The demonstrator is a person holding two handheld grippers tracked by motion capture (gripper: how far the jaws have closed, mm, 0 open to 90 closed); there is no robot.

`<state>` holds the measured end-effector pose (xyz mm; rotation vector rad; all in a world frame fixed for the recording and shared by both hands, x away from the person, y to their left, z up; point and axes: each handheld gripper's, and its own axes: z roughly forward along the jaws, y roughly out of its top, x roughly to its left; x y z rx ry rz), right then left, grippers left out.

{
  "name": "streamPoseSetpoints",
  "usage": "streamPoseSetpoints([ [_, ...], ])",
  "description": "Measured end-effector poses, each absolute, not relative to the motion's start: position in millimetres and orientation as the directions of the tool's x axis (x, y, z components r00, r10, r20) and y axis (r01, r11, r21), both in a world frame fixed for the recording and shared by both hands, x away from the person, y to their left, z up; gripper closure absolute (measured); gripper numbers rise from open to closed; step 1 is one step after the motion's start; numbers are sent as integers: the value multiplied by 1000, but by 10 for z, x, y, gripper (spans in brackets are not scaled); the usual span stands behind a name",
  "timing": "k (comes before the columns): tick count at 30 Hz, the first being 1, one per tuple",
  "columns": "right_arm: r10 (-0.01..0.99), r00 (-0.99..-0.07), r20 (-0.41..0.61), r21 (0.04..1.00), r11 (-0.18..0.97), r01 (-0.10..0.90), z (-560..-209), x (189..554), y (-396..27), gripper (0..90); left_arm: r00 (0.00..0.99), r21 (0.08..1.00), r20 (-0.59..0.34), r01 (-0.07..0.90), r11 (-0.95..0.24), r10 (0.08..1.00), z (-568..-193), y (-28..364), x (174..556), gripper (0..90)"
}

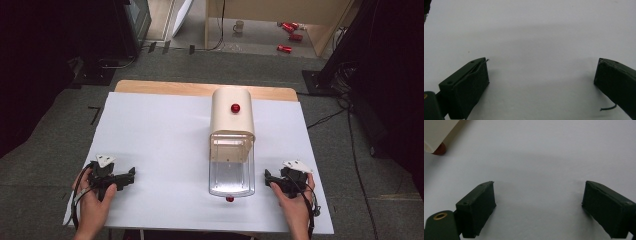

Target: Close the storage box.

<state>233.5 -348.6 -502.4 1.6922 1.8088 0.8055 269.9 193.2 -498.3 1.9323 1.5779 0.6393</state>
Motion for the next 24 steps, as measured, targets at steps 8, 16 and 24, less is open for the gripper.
streamPoseSetpoints([
  [8, 998, -62, 31, 724, 20, 690, -4985, 2230, -3406, 132, 194, 683, 15, 714, -152, 981, -4982, 1932, 2698, 0],
  [16, 993, -109, 47, 742, 39, 670, -4835, 2001, -3248, 133, 194, 683, 15, 714, -152, 981, -4982, 1933, 2699, 0],
  [24, 981, -187, 43, 748, 92, 657, -4730, 1830, -3052, 135, 194, 683, 15, 714, -152, 981, -4982, 1933, 2698, 0],
])
